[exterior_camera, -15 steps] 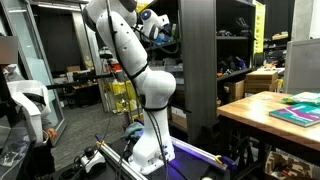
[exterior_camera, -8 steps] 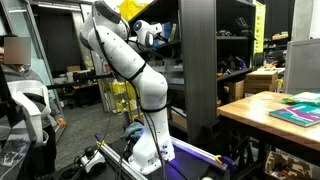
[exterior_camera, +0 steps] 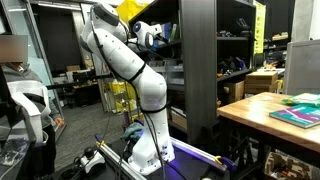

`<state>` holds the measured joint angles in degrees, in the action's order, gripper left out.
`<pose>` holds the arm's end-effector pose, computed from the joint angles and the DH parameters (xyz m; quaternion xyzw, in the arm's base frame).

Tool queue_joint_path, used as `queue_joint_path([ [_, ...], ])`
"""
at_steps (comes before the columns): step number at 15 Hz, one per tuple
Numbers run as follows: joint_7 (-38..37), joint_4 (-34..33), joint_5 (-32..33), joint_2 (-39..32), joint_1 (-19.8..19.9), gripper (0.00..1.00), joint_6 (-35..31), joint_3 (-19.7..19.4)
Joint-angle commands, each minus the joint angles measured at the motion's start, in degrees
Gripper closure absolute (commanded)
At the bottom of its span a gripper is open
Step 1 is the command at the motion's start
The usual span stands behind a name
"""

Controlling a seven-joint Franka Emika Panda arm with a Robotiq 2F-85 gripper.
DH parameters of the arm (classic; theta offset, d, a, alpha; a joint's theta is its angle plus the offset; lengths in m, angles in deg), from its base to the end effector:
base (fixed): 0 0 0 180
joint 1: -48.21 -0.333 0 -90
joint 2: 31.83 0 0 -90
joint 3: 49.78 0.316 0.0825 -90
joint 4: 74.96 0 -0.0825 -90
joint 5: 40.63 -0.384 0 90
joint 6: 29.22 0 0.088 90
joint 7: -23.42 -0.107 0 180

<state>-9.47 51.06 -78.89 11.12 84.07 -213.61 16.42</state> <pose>0.3698 0.3429 0.6423 -0.7431 0.1188 -0.6085 0.2519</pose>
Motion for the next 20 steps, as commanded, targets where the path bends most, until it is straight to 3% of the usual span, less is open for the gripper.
queue_joint_path([
  [1,-1.6,0.4,2.0,-0.3,-0.4,0.0,-0.2,-0.4],
  [11,-0.8,0.7,6.5,-0.8,0.4,0.0,-2.4,-2.8],
  [20,-2.3,2.5,7.5,3.1,1.6,0.0,1.1,-4.0],
])
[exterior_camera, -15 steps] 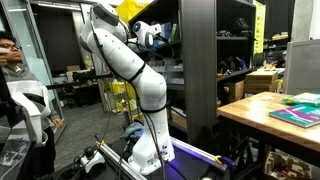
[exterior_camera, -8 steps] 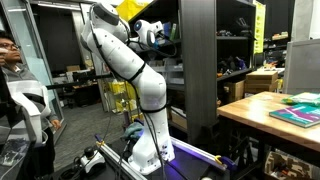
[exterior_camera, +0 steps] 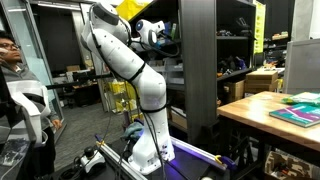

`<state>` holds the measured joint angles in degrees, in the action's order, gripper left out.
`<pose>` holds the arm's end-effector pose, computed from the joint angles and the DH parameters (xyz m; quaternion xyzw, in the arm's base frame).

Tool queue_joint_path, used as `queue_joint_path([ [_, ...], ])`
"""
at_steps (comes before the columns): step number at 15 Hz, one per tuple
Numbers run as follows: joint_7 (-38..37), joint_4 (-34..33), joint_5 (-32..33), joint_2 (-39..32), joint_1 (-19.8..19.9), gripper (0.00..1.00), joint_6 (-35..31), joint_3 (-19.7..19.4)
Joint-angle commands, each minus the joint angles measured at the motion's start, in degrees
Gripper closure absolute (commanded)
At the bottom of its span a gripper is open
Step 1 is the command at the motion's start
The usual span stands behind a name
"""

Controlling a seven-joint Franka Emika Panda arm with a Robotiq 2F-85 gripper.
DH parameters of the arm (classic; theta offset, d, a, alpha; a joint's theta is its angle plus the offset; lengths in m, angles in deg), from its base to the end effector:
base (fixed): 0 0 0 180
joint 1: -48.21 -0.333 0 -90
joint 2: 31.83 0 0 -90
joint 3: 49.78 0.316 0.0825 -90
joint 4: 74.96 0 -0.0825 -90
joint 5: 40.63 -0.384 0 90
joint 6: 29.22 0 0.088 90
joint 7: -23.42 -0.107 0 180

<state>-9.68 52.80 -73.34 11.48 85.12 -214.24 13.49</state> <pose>0.3815 0.3148 0.6486 -0.7383 0.1132 -0.6307 0.2106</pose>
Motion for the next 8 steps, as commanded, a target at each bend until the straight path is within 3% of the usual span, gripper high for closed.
queue_joint_path([
  [1,-2.1,0.7,2.2,3.0,0.5,0.0,2.2,-1.1],
  [8,-3.8,1.3,4.5,4.7,0.3,0.0,5.3,-1.9],
])
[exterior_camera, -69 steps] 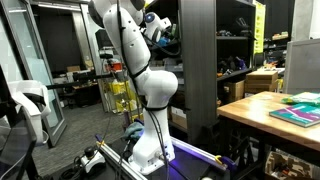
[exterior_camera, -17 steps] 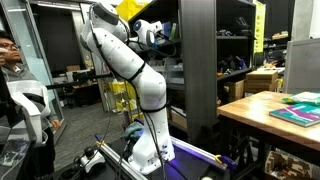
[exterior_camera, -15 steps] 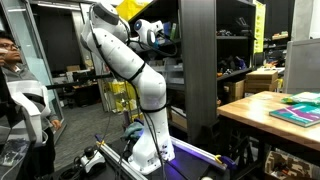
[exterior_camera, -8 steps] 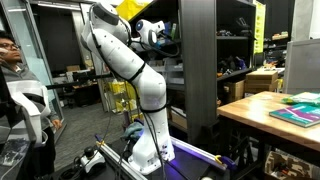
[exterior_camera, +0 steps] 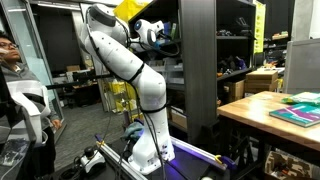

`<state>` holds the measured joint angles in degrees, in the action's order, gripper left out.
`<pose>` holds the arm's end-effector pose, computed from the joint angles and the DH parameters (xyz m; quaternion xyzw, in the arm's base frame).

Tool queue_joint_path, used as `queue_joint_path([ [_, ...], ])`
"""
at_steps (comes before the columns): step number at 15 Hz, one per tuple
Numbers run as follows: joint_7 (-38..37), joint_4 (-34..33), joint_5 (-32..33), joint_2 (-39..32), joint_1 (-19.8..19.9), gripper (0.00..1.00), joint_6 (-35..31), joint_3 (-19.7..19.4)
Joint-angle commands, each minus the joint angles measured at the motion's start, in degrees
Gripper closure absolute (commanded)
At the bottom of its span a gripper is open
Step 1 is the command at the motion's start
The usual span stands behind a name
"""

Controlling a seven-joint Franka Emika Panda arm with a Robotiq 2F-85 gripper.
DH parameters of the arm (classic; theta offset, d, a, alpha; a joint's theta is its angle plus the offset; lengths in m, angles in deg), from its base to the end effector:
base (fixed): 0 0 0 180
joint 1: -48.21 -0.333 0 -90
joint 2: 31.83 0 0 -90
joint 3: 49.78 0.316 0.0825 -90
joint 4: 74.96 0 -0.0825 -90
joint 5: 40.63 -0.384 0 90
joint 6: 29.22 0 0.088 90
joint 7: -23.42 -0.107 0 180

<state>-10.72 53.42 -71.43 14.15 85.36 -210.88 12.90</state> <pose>0.3774 0.3172 0.6457 -0.7487 0.1080 -0.6276 0.1840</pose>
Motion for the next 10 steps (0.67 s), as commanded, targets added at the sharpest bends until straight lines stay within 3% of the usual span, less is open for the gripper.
queue_joint_path([
  [1,-3.2,0.7,3.1,2.2,0.2,0.0,2.3,-1.4],
  [10,-6.6,0.2,6.0,4.3,2.7,0.0,1.5,-2.2],
])
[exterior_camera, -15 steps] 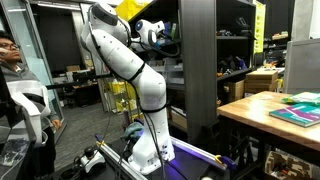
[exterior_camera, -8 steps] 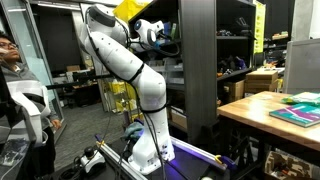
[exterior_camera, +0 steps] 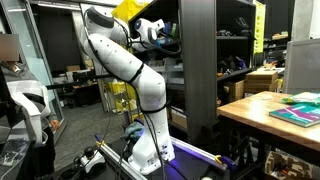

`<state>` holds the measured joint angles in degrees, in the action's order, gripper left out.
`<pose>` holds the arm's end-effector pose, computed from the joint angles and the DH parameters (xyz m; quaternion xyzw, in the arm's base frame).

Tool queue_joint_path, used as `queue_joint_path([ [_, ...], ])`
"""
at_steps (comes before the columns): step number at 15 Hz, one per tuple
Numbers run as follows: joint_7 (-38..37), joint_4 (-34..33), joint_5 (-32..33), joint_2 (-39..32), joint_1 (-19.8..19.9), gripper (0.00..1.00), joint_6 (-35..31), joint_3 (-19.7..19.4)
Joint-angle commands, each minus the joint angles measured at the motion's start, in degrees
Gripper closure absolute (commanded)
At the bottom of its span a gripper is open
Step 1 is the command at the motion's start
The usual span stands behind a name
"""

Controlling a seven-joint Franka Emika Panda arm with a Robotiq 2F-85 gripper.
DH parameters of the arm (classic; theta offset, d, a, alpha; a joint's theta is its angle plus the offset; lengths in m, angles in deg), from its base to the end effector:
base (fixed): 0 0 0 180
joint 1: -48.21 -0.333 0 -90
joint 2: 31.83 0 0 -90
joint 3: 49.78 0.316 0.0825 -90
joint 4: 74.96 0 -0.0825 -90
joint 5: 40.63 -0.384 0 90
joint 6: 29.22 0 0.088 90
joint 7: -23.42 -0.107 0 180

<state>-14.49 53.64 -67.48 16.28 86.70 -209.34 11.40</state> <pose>0.3789 0.3084 0.6530 -0.7434 0.1199 -0.6372 0.1639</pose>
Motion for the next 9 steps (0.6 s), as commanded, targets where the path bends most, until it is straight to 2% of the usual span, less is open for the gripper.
queue_joint_path([
  [1,-3.1,-0.1,2.1,2.4,1.7,0.0,-0.1,-0.7],
  [9,-4.6,-2.8,3.2,2.0,6.0,0.0,0.4,0.9],
])
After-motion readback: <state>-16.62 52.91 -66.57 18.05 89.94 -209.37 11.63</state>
